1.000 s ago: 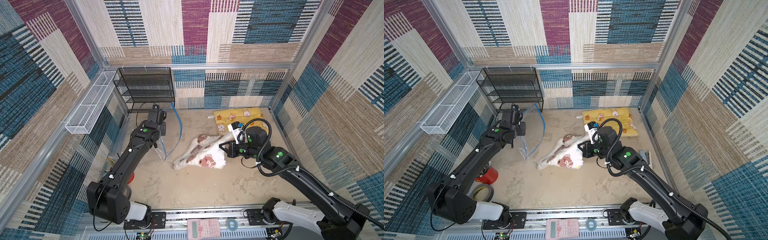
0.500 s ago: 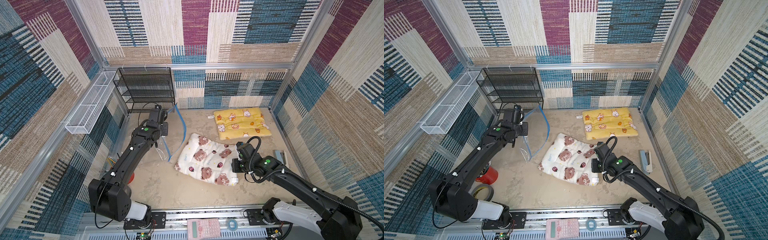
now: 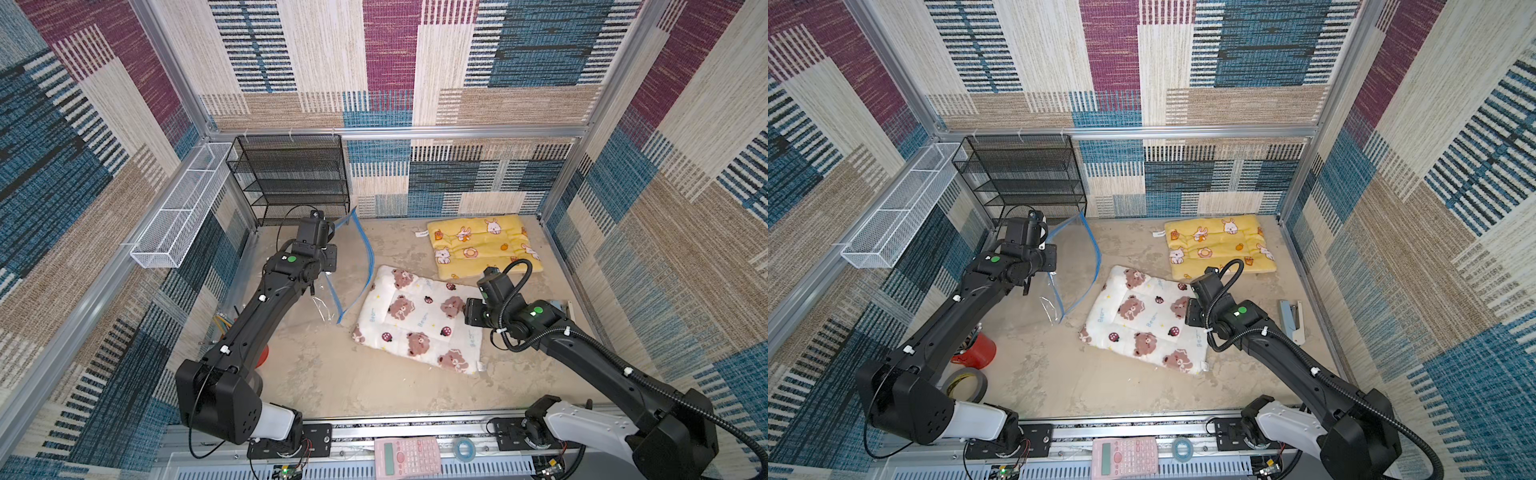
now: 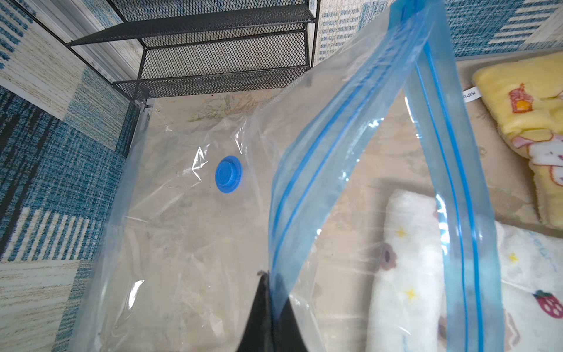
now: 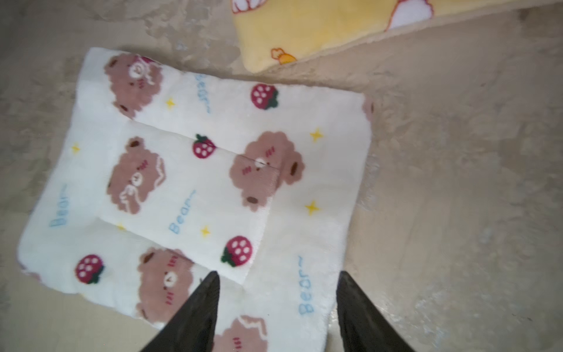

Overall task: Take the blanket out of the vacuum bag
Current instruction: Place the blanket at the center of the board.

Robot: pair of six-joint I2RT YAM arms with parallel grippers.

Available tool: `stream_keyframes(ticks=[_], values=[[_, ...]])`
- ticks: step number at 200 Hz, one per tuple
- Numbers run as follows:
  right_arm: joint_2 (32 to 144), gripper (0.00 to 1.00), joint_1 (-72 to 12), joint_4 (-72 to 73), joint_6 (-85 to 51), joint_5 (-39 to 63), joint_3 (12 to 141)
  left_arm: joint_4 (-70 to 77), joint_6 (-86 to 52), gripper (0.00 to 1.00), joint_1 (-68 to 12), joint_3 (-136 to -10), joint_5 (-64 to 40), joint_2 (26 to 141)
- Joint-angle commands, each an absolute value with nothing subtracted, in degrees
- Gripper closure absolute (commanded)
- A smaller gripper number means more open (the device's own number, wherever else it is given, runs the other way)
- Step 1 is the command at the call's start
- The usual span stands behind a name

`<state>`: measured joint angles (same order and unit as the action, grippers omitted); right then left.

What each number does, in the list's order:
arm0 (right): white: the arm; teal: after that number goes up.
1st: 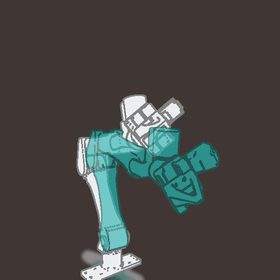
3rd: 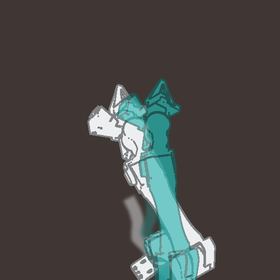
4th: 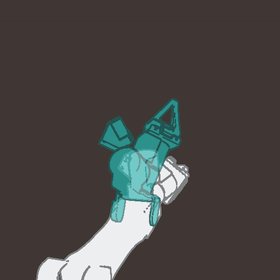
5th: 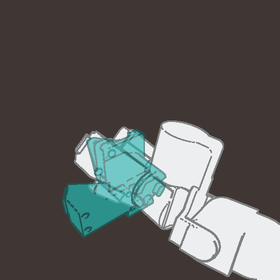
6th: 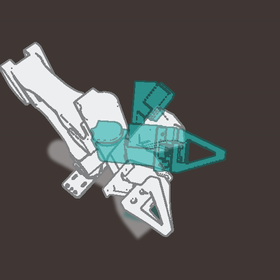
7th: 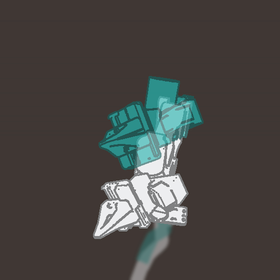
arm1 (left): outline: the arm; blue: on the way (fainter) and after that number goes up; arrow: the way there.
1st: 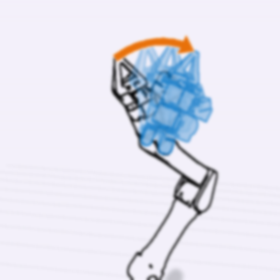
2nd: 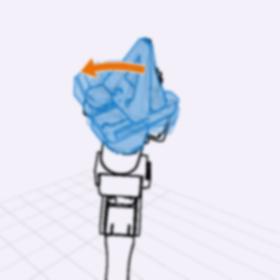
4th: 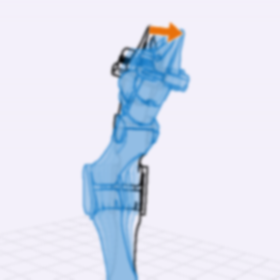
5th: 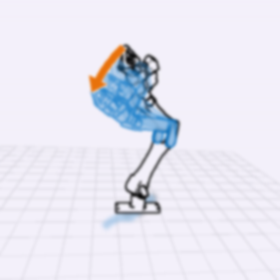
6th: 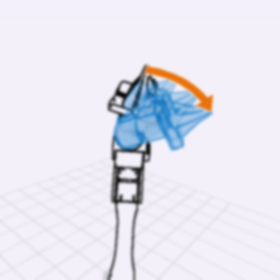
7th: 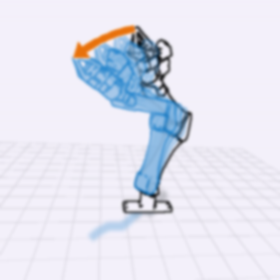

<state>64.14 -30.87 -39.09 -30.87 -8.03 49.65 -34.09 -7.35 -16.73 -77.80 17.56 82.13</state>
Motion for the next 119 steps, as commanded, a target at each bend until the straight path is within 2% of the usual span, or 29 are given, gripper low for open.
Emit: stream_keyframes(ticks=[1, 37, 77, 119], values=[[65.43, 0.41, -31.02, -29.49, -30.11, 3.67, 49.20, -33.45, -8.25, 1.00, -16.67, -77.96, 16.62, 81.83], [71.76, 0.48, -32.94, -17.26, -34.97, 14.73, 45.35, -33.41, -8.33, 1.00, -16.68, -77.78, 16.48, 81.93], [79.47, 0.58, -33.75, -13.79, -36.96, 15.30, 42.04, -33.24, -8.33, 1.00, -16.65, -77.70, 16.03, 81.88], [84.10, 0.56, -33.57, -18.68, -35.89, 10.06, 39.28, -33.12, -8.35, 1.00, -16.69, -77.70, 15.83, 81.72]])
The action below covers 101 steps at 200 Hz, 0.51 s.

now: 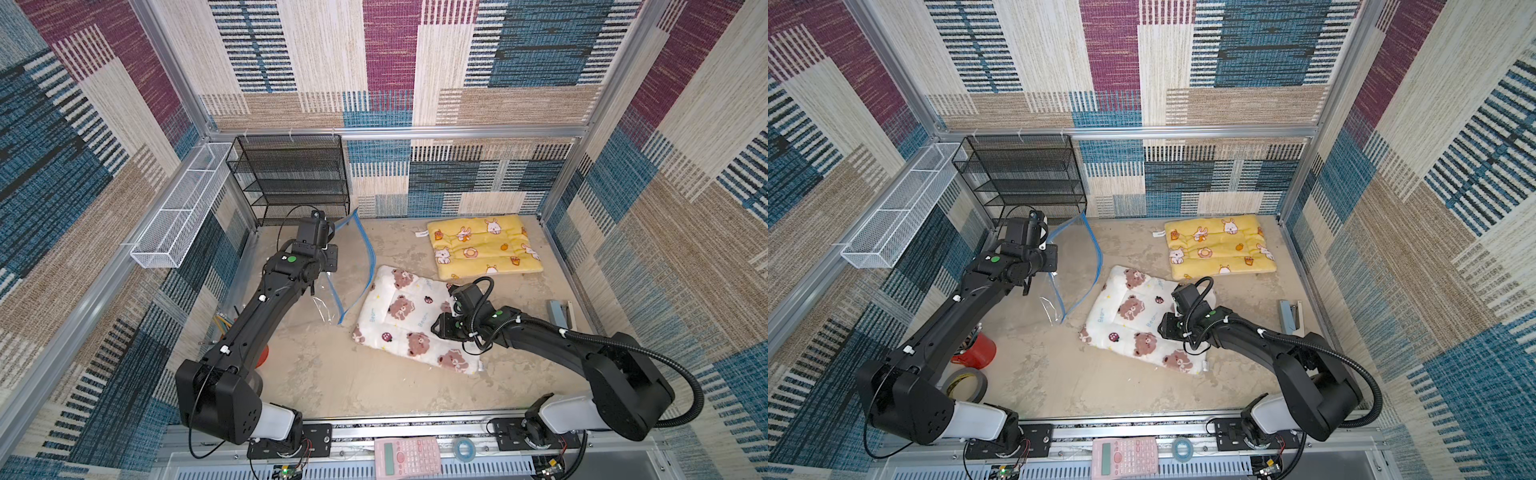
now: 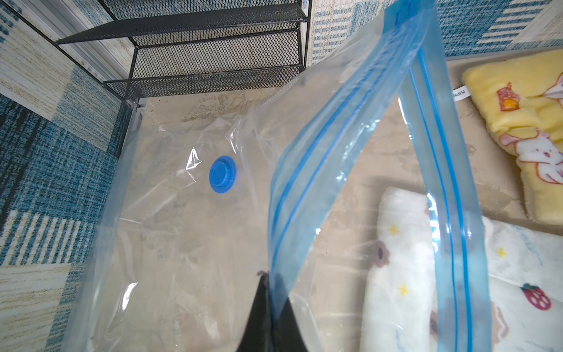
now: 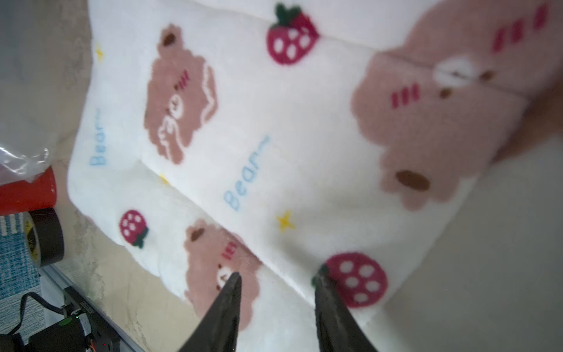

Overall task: Take the blanket out of the vacuum bag
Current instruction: Place the blanket at the center of the board, then move the blanket to the center of the board.

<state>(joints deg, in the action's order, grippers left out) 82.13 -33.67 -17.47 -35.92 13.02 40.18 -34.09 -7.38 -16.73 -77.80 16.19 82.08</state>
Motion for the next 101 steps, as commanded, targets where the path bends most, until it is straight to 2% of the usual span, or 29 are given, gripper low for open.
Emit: stream_keyframes(ticks=[1, 34, 61, 101], values=[[84.19, 0.55, -33.57, -18.79, -35.83, 9.99, 39.20, -33.13, -8.35, 1.00, -16.69, -77.70, 15.83, 81.68], [84.48, 0.52, -31.02, -21.55, -38.84, 5.23, 36.90, -33.13, -8.25, 1.00, -16.67, -77.57, 15.80, 81.69], [81.02, 0.46, -26.31, -25.14, -40.66, -0.89, 35.57, -33.00, -8.26, 1.00, -16.65, -77.44, 15.92, 81.57], [74.96, 0.45, -18.49, -28.22, -39.57, -2.34, 33.77, -32.95, -8.17, 1.00, -16.68, -77.43, 16.07, 81.50]])
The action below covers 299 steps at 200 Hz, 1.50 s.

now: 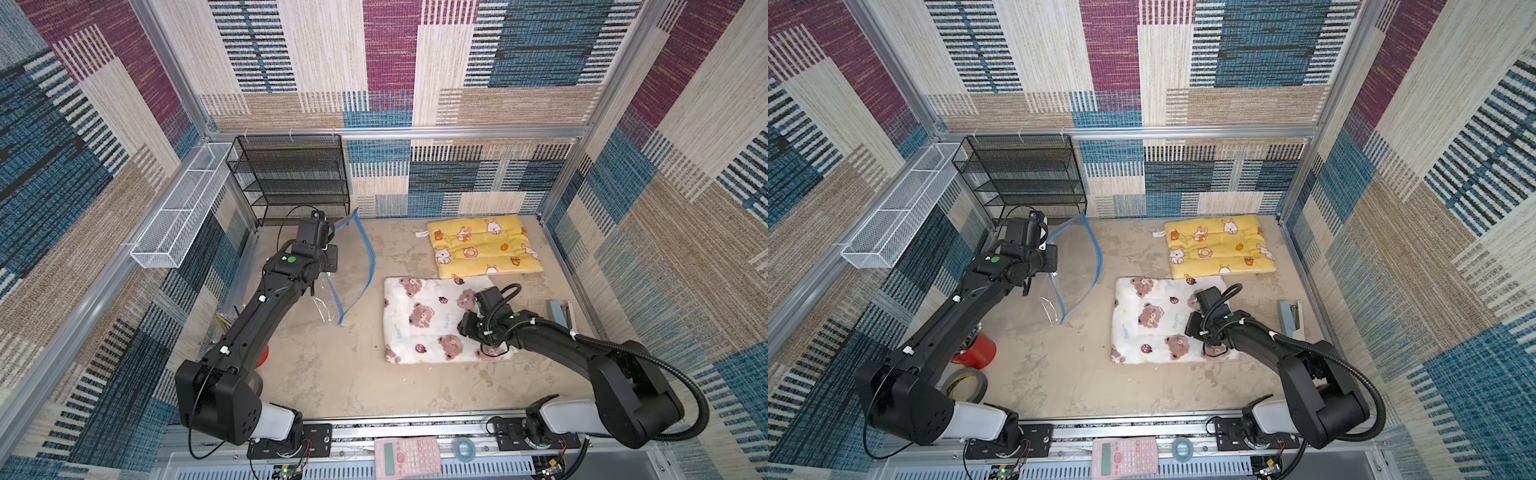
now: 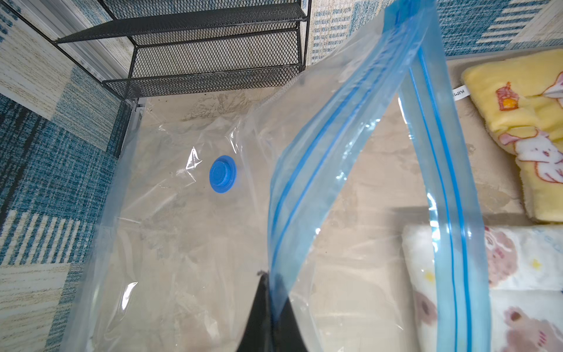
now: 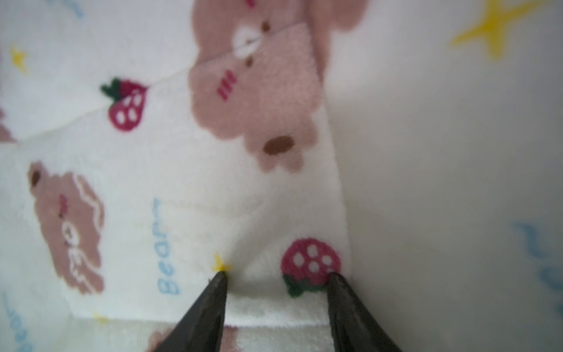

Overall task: Take the blanket out of the vacuum bag
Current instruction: Move the blanket to the center of the board.

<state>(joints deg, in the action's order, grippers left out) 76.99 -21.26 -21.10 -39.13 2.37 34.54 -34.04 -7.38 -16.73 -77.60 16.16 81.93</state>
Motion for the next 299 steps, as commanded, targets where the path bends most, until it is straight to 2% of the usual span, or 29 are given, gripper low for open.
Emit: stream_keyframes(ticks=[1, 30, 50, 91, 119, 166, 209, 248, 271, 299], values=[[74.79, 0.45, -18.34, -28.26, -39.56, -2.40, 33.81, -32.95, -8.17, 1.00, -16.64, -77.43, 16.08, 81.44], [70.66, 0.45, -12.72, -28.42, -39.39, -3.21, 33.22, -32.87, -8.17, 1.00, -16.66, -77.33, 16.04, 81.30], [69.59, 0.46, -12.13, -27.69, -37.81, -3.63, 35.85, -32.87, -8.17, 1.00, -16.65, -77.26, 15.97, 81.22], [63.74, 0.49, -14.85, -15.77, -36.23, 13.00, 36.96, -32.80, -8.25, 1.00, -16.69, -77.27, 15.82, 81.49], [70.47, 0.51, -18.68, -11.41, -34.95, 18.61, 38.21, -32.60, -8.32, 1.00, -16.68, -77.08, 15.70, 81.53], [78.97, 0.56, -20.92, -7.98, -35.59, 13.33, 38.50, -32.54, -8.25, 1.00, -16.64, -76.92, 15.47, 81.39], [84.59, 0.60, -17.80, -7.15, -35.89, 15.50, 36.51, -32.36, -8.26, 1.00, -16.67, -76.89, 15.30, 81.25], [81.60, 0.62, -13.31, -10.08, -34.82, 10.01, 33.29, -32.25, -8.29, 1.00, -16.69, -76.73, 14.92, 81.61], [78.56, 0.62, -11.52, -9.45, -33.96, 11.91, 32.83, -32.15, -9.02, 1.00, -16.69, -76.82, 13.46, 82.21], [72.90, 0.53, -11.48, -8.28, -32.27, 14.00, 34.83, -31.64, -10.14, 1.00, -16.77, -76.82, 10.17, 83.93]])
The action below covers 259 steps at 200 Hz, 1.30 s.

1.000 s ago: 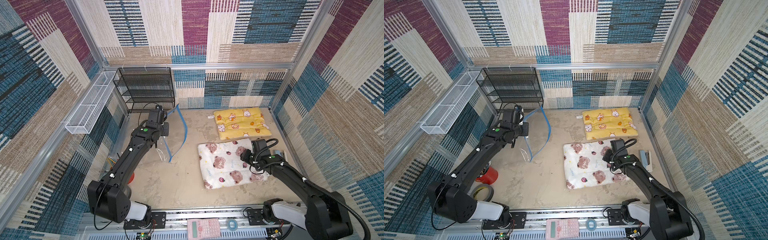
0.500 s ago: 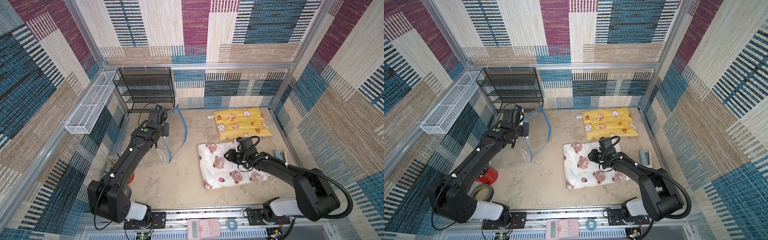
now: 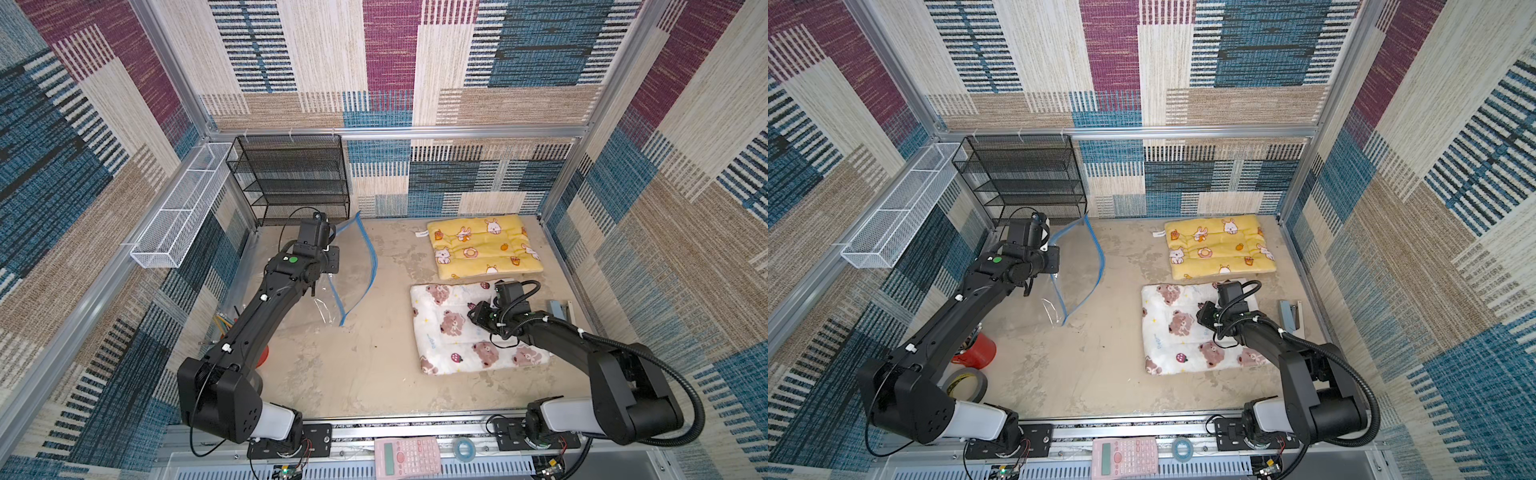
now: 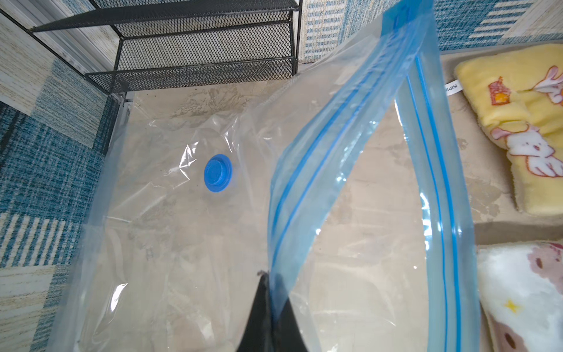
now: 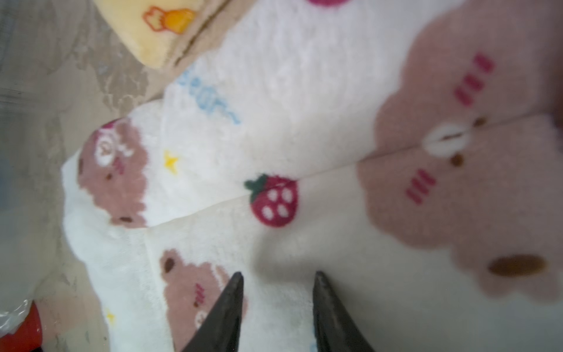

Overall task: Take the blanket out of the vacuum bag
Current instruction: Move the blanket to the center of the board, then place the vacuum bag at the center of the board, then reset both arms

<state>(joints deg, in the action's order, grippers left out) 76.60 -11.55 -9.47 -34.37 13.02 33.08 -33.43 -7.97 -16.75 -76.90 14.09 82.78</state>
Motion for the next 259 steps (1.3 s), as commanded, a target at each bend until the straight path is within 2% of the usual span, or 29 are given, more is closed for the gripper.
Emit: stream_keyframes(ticks=[1, 41, 47, 54, 61, 63, 66, 67, 70, 92, 119, 135, 150, 167, 202, 214, 234, 246, 259], values=[[72.71, 0.53, -11.50, -8.36, -32.18, 13.94, 34.95, -31.64, -10.21, 1.00, -16.73, -76.82, 10.05, 84.02], [63.96, 0.34, -11.51, -9.92, -27.43, 11.66, 39.24, -33.39, -12.32, 1.00, -16.77, -80.13, 3.43, 90.24], [62.80, 0.32, -11.50, -9.57, -26.08, 11.45, 39.46, -34.24, -12.77, 0.93, -16.70, -81.00, 2.59, 91.03], [61.34, 0.30, -11.50, -9.04, -24.72, 10.56, 39.62, -34.95, -13.90, 0.80, -16.75, -81.67, 2.76, 91.48], [59.96, 0.27, -11.51, -8.44, -23.45, 8.81, 39.64, -35.00, -14.91, 0.59, -16.76, -81.68, 3.77, 91.23], [59.53, 0.27, -11.51, -8.22, -23.18, 8.22, 39.64, -34.92, -15.11, 0.44, -16.74, -81.66, 4.13, 91.05], [58.98, 0.26, -11.50, -7.79, -22.60, 7.33, 39.56, -34.76, -15.30, 0.13, -16.71, -81.56, 4.87, 90.77], [58.76, 0.25, -11.51, -7.59, -22.37, 6.96, 39.51, -34.70, -15.43, 0.06, -16.71, -81.52, 5.16, 90.69], [57.99, 0.24, -11.51, -7.04, -21.73, 5.79, 39.37, -34.52, -15.64, 0.01, -16.70, -81.35, 6.01, 90.34], [51.92, 0.00, -11.51, -0.55, -19.61, -5.57, 34.86, -31.70, -15.06, 0.01, -16.77, -78.76, 10.84, 86.80], [45.27, 0.00, -11.49, 15.26, -11.42, -15.66, 24.69, -17.87, -8.74, 0.01, -16.93, -68.52, 13.61, 78.28], [43.11, 0.03, -11.51, 27.38, -5.82, -18.22, 17.13, -7.12, -4.41, 0.01, -17.42, -60.02, 19.16, 72.19], [44.44, 0.04, -11.51, 35.19, -3.75, -21.18, 12.12, 1.69, -2.05, 0.01, -17.46, -51.95, 24.20, 67.55], [50.29, 0.04, -11.48, 39.77, -2.07, -22.59, 9.96, 10.40, 4.90, 0.01, -17.47, -43.52, 23.93, 65.28], [64.95, 0.01, -11.43, 57.57, -5.55, -26.75, 5.34, 20.37, 8.45, 0.01, -17.42, -34.20, 27.73, 70.25], [68.12, 0.00, -11.07, 57.01, -6.33, -28.15, 7.46, 24.61, 10.20, 0.01, -17.40, -32.53, 29.28, 72.99], [73.70, 0.01, -10.69, 68.08, -4.55, -28.26, 6.82, 31.98, 11.64, 0.01, -17.04, -30.94, 29.71, 78.36], [75.47, 0.00, -10.29, 64.00, -3.30, -28.23, 9.96, 36.10, 13.34, 0.01, -16.71, -30.37, 29.18, 81.65], [78.28, 0.02, -10.12, 69.75, 1.57, -27.81, 9.68, 37.91, 12.60, 0.01, -15.90, -30.29, 29.06, 84.32]])
